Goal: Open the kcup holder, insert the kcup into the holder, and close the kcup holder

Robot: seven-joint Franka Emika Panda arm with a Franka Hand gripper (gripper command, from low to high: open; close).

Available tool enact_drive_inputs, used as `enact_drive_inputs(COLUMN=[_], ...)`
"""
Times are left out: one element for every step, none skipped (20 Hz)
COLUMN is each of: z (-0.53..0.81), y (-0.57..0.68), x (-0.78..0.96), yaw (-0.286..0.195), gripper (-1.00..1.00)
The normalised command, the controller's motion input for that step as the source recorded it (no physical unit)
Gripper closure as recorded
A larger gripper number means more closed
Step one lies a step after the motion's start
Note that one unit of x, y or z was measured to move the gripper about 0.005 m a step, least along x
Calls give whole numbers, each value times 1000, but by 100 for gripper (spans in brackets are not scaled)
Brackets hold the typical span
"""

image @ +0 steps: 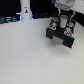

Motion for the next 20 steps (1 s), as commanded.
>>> enact_drive_inputs(z=[-63,-74,-63,-31,0,0,0,0,-186,-133,-72,-51,52,1,-130,-225,-257,-239,-222,-216], y=[-26,-49,-57,-54,-57,-63,-60,-69,-58,-44,-27,-27,-124,-104,-80,-47,-37,-37,-45,-42], x=[-414,-466,-497,-526,-540,-554,-531,-446,30,28,15,5,-20,-4,11,33,27,21,21,23], yaw=[-12,-11,-11,-15,-19,-20,-23,-19,-5,-4,-6,-8,-15,-12,-9,-12,-11,-10,-8,-8], gripper=[100,100,100,100,100,100,100,100,100,100,100,100,100,100,100,100,100,100,100,100])
